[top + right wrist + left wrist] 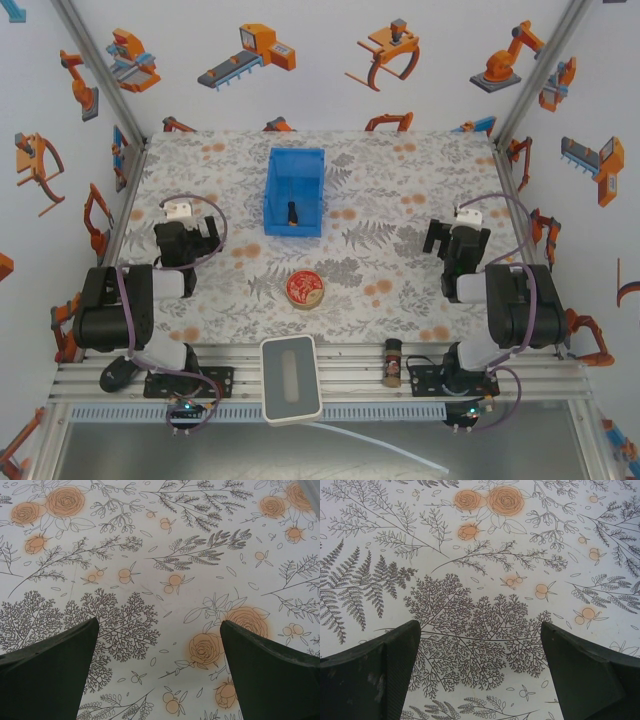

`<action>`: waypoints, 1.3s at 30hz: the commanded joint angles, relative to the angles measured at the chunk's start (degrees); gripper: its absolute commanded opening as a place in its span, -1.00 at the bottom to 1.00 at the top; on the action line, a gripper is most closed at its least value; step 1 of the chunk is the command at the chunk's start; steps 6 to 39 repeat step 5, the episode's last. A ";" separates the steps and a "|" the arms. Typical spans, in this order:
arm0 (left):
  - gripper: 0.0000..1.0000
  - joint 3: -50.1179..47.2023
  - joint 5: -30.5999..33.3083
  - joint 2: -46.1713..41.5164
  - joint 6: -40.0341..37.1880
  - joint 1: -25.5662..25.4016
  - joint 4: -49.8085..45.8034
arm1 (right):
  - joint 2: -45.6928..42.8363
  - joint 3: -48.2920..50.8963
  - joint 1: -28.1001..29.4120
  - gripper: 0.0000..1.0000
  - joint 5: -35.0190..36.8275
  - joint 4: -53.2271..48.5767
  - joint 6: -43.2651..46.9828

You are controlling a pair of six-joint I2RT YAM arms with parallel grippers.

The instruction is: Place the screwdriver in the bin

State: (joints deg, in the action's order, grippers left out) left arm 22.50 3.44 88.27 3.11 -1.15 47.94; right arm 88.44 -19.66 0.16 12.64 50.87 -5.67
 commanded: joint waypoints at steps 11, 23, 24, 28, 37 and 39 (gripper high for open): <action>0.95 1.07 0.31 0.13 -1.01 -0.17 -0.35 | -0.03 -1.26 -0.29 0.99 -0.25 1.33 0.57; 0.95 1.07 0.31 0.13 -1.01 -0.17 -0.35 | -0.03 -1.26 -0.29 0.99 -0.25 1.33 0.57; 0.95 1.07 0.31 0.13 -1.01 -0.17 -0.35 | -0.03 -1.26 -0.29 0.99 -0.25 1.33 0.57; 0.95 1.07 0.31 0.13 -1.01 -0.17 -0.35 | -0.03 -1.26 -0.29 0.99 -0.25 1.33 0.57; 0.95 1.07 0.31 0.13 -1.01 -0.17 -0.35 | -0.03 -1.26 -0.29 0.99 -0.25 1.33 0.57; 0.95 1.07 0.31 0.13 -1.01 -0.17 -0.35 | -0.03 -1.26 -0.29 0.99 -0.25 1.33 0.57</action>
